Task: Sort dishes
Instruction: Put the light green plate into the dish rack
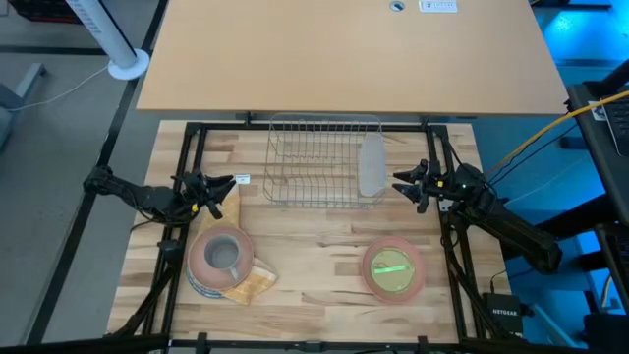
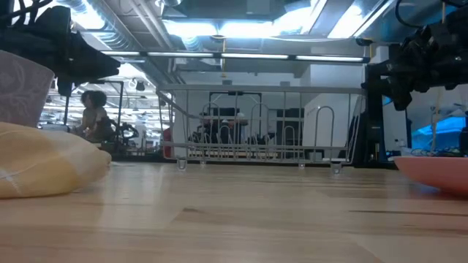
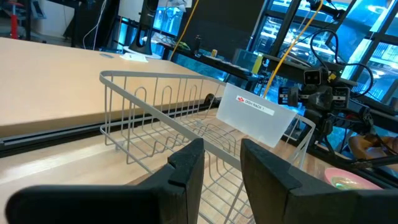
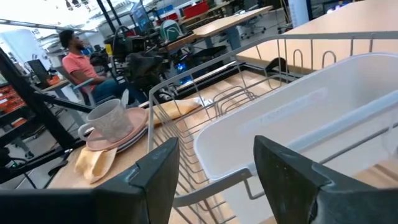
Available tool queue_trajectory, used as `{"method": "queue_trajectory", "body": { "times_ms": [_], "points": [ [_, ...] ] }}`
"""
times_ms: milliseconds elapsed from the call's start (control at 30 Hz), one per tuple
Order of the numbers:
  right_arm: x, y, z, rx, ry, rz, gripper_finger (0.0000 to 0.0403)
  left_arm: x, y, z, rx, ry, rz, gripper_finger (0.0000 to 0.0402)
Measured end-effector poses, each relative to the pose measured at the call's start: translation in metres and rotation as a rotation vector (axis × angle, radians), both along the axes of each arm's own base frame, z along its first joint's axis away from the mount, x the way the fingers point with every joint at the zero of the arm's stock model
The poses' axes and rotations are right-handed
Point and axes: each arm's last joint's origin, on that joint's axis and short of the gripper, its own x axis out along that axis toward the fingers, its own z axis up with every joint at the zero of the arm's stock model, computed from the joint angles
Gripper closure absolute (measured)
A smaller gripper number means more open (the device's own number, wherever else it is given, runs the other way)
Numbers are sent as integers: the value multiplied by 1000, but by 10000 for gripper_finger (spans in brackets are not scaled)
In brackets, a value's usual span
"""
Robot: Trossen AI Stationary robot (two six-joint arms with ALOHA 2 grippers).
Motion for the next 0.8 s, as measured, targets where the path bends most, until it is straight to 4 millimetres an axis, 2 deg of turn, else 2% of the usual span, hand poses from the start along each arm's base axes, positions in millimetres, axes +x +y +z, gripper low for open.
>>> {"method": "queue_trajectory", "body": {
  "times_ms": [200,400,600,800],
  "points": [
    [0,3,0,43,-10,86,191,0,0,0,0,0,0,304],
    [0,10,1,160,-16,324,191,0,0,0,0,0,0,304],
    [-1,15,6,333,-35,529,191,0,0,0,0,0,0,304],
    [-2,18,16,505,-61,603,191,0,0,0,0,-1,0,304]
  ]
}}
